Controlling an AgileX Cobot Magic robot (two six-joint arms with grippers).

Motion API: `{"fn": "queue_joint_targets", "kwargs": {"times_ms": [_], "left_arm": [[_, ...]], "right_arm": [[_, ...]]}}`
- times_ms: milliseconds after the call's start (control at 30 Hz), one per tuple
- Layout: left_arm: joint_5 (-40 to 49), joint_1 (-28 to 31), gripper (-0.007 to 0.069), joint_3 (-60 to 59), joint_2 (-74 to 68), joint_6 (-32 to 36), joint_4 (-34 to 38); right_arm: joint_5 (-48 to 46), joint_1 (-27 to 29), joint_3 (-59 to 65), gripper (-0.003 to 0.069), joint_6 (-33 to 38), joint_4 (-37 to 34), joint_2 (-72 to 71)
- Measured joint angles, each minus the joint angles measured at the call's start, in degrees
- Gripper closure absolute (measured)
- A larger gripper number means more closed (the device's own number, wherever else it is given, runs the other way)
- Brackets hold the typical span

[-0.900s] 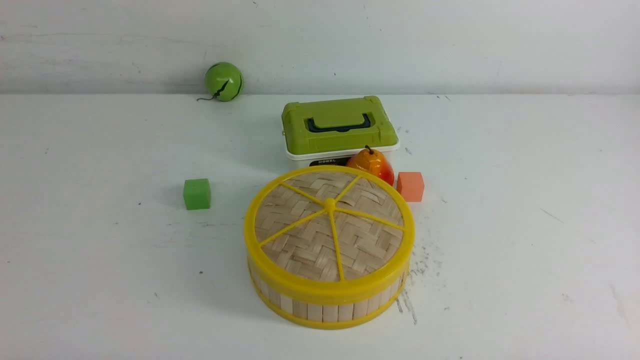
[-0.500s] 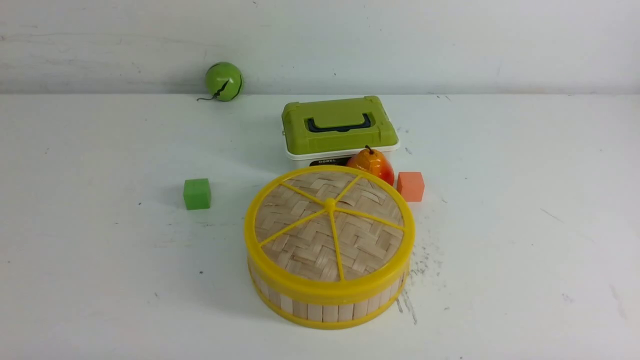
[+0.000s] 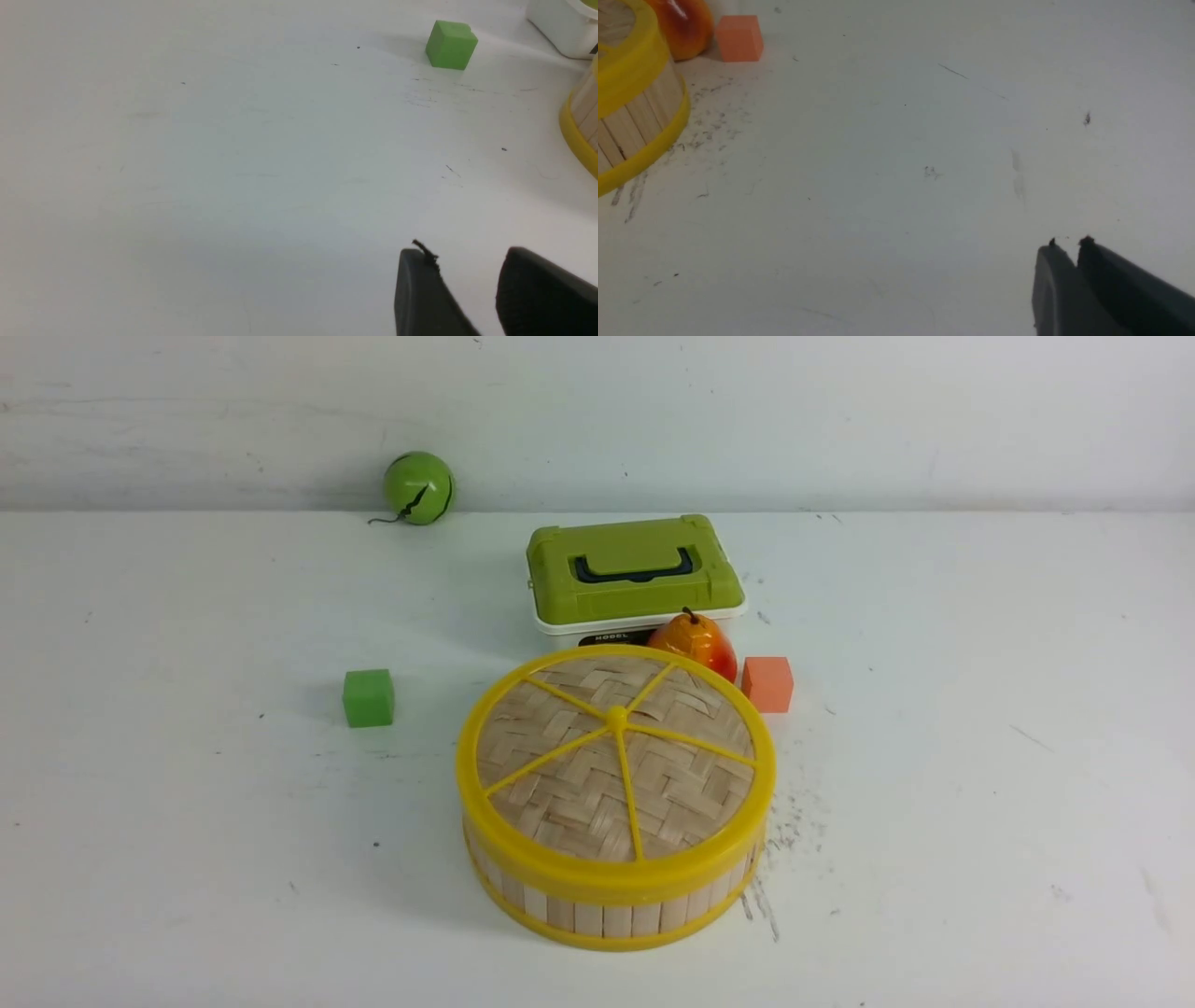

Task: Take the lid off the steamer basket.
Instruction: Use the right arm to lift the lid of the steamer

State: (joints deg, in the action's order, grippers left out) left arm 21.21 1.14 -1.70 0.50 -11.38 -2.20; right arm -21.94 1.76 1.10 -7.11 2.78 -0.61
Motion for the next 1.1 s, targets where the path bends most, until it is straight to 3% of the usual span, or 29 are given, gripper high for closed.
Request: {"fn": "queue_joint_targets", "kwargs": {"times_ms": [133, 233, 300, 600, 633, 700, 733, 800, 867, 933, 1000, 1100], "left_arm": [[0.0, 0.0, 0.0386, 0.0, 0.0, 0.0, 0.0], [0.0, 0.0, 0.0386, 0.0, 0.0, 0.0, 0.0], [0.0, 0.0, 0.0386, 0.0, 0.0, 0.0, 0.0], [0.0, 0.0, 0.0386, 0.0, 0.0, 0.0, 0.0], [0.0, 0.0, 0.0386, 0.0, 0.0, 0.0, 0.0], [0.0, 0.0, 0.0386, 0.0, 0.0, 0.0, 0.0], [0.0, 0.0, 0.0386, 0.0, 0.0, 0.0, 0.0], [0.0, 0.0, 0.0385, 0.0, 0.0, 0.0, 0.0], [0.0, 0.0, 0.0385, 0.0, 0.0, 0.0, 0.0], [0.0, 0.0, 0.0385, 0.0, 0.0, 0.0, 0.0], [0.0, 0.0, 0.0385, 0.0, 0.0, 0.0, 0.0], [0.0, 0.0, 0.0385, 0.0, 0.0, 0.0, 0.0]], "right_arm": [[0.76, 0.0, 0.07, 0.058, -9.72, -13.01, 0.0], [2.47, 0.0, 0.49, 0.0575, -23.37, -32.27, 0.0], [3.61, 0.0, 0.49, 0.0574, -27.23, -37.94, 0.0], [4.95, 0.0, 0.49, 0.0566, -24.88, -40.27, 0.0], [4.53, 0.0, 0.24, 0.0566, -23.07, -39.91, 0.0], [-1.49, 0.0, -4.3, 0.0574, -12.53, -36.62, 0.56], [-2.16, 0.0, -5.59, 0.0576, -11.55, -35.95, 1.06], [-12.58, 0.0, -17.12, 0.0622, 1.61, -32.56, 9.52], [-20.84, 0.0, -26.21, 0.0666, 9.88, -30.89, 17.73], [-25.06, 0.0, -31.51, 0.0676, 14.26, -30.48, 22.49], [-34.61, 0.0, -43.8, 0.068, 22.93, -30.47, 33.52], [-42.86, -0.42, -55.48, 0.0676, 28.87, -31.01, 44.63]]}}
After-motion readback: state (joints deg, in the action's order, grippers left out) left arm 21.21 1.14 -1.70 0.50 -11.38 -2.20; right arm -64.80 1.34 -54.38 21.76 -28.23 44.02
